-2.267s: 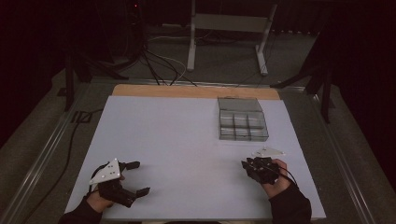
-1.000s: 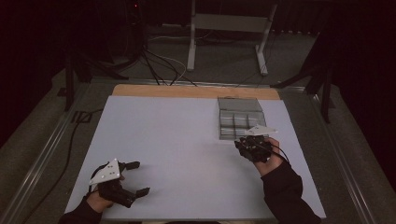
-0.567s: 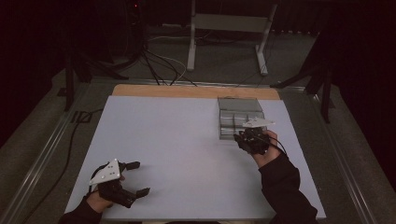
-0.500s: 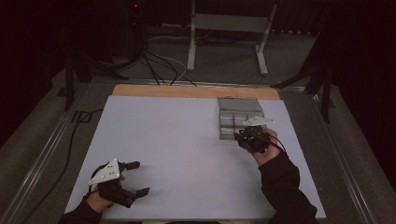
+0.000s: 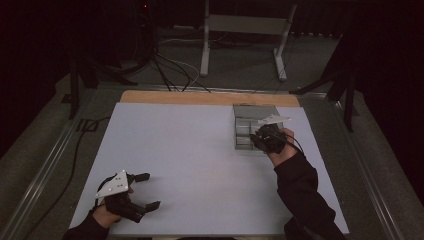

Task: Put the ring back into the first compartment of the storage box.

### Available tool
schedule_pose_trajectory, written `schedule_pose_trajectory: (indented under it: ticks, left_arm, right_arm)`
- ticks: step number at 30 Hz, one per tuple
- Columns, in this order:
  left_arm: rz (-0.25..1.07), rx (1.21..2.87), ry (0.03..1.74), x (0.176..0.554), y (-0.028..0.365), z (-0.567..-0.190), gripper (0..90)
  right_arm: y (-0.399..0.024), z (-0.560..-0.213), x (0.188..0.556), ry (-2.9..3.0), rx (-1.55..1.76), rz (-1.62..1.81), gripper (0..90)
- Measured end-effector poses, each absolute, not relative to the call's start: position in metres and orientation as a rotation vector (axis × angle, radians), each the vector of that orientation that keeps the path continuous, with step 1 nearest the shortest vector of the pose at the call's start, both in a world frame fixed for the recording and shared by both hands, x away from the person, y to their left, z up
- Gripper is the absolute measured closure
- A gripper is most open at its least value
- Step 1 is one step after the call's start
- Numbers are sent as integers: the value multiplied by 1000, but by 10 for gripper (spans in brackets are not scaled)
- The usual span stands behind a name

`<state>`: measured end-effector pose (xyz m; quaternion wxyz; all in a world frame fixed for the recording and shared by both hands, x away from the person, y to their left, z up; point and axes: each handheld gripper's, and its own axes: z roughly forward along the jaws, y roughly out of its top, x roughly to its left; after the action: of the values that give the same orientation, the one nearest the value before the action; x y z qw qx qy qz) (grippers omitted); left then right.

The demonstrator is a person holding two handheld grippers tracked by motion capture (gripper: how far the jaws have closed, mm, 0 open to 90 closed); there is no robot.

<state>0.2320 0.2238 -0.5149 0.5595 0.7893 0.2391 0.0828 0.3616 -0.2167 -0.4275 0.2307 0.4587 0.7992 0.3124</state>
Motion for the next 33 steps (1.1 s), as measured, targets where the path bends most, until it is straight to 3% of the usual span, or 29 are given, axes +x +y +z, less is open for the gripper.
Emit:
schedule_pose_trajectory:
  ticks: [33]
  left_arm:
    - [191, 1857, 563, 231, 225, -514, 5]
  right_arm:
    - [-206, -433, 411, 2196, 1336, 820, 714]
